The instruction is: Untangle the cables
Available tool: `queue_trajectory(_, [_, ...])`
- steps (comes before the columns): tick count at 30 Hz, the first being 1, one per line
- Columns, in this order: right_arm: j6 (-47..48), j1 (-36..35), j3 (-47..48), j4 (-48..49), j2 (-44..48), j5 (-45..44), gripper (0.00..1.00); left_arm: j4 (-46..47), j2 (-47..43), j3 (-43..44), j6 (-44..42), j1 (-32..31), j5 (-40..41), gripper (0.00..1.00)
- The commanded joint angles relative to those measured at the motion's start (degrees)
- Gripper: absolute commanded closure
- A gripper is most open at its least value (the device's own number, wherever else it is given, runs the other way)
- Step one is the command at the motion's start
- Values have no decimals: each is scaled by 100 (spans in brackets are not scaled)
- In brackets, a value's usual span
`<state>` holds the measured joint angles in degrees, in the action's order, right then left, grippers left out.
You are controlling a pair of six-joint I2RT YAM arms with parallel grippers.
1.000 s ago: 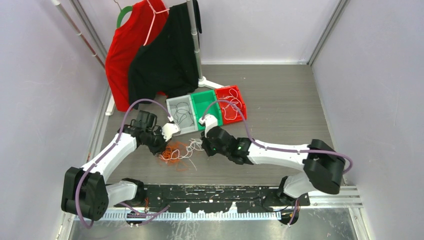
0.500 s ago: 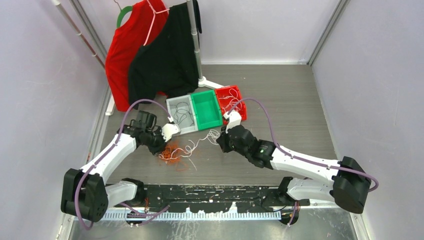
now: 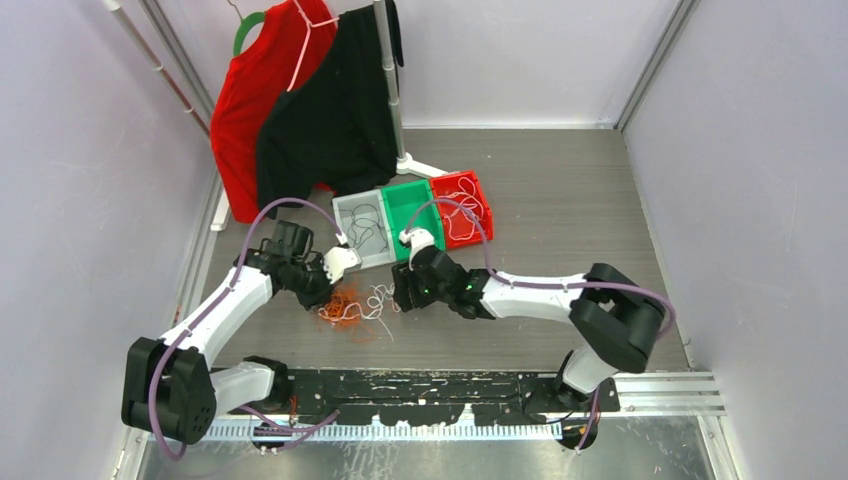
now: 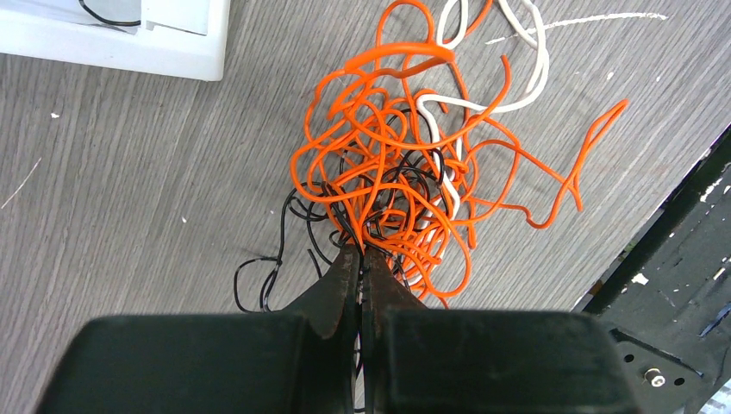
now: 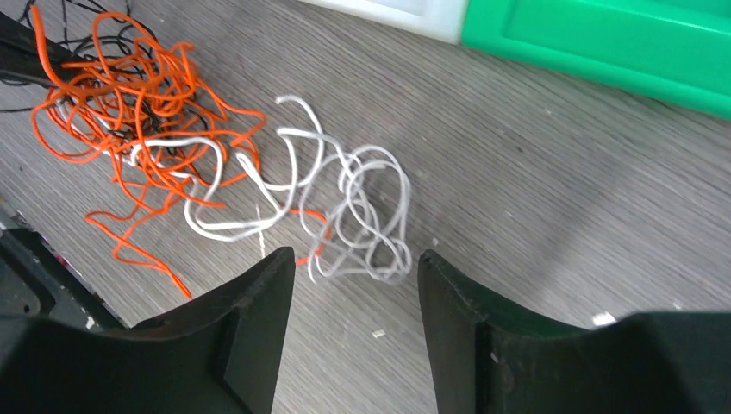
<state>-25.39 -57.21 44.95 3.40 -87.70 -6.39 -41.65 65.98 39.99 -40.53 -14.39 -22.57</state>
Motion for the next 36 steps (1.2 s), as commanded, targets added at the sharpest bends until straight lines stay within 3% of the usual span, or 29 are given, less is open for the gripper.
queue_trajectory(1, [158,-63,416,635,-404,211,42,-65,-71,194,-16,-26,-156,100])
queue_trajectory(6, [108,-64,521,681,-692,185,53,-65,-68,165,-40,-31,-135,100])
queue_trajectory(10, [137,-65,473,525,-600,-64,70,-41,-57,159,-66,-33,-117,100])
queue_trajectory(14, [137,10,181,333,-100,-329,86,-18,-58,105,-161,-41,-55,100])
queue_trajectory(19, [11,173,-261,183,897,-185,96,117,-51,-26,-269,-64,125,100])
queue_trajectory(28, [-115,601,-444,-674,2759,-57,99,319,25,-244,-511,-117,482,100])
queue_trajectory(36, [-47,1259,302,-1307,3926,291,99,374,21,-287,-561,-141,569,100])
